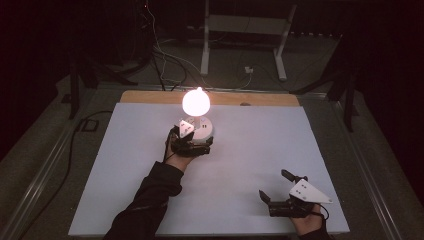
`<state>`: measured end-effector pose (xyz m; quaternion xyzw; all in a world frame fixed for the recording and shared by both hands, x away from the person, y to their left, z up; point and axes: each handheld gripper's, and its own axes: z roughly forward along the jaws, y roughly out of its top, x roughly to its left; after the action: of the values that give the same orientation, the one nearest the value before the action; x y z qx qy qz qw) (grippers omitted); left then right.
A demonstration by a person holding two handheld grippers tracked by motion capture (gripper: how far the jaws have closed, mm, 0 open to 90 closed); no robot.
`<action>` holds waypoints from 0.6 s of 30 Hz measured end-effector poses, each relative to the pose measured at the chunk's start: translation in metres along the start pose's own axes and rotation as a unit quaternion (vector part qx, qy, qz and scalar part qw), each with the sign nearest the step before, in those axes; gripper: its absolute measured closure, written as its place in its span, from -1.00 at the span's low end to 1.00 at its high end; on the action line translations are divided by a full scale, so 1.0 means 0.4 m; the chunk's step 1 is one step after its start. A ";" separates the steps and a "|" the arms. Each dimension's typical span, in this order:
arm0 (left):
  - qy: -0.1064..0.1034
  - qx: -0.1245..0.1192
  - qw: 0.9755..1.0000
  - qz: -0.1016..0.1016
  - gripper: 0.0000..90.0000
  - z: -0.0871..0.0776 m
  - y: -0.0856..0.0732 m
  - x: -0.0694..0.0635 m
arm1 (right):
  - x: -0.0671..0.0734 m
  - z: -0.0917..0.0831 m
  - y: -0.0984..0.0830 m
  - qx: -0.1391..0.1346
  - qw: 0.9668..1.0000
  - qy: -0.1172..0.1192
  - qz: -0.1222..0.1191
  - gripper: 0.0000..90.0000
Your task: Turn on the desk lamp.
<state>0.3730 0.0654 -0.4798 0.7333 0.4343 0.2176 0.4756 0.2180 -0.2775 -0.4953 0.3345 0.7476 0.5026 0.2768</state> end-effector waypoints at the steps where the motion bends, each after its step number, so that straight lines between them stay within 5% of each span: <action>1: -0.014 0.003 1.000 -0.004 -0.88 -0.009 0.004 0.005 | 0.000 0.000 0.000 0.000 1.000 0.000 0.000 -1.00; 18: -0.079 0.006 0.996 0.029 -0.99 -0.139 -0.010 0.069 | 0.002 0.006 -0.001 0.003 1.000 0.002 0.000 -1.00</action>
<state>0.3453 0.1177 -0.4606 0.7635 0.3753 0.1694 0.4975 0.2193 -0.2758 -0.4963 0.3342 0.7497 0.5012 0.2740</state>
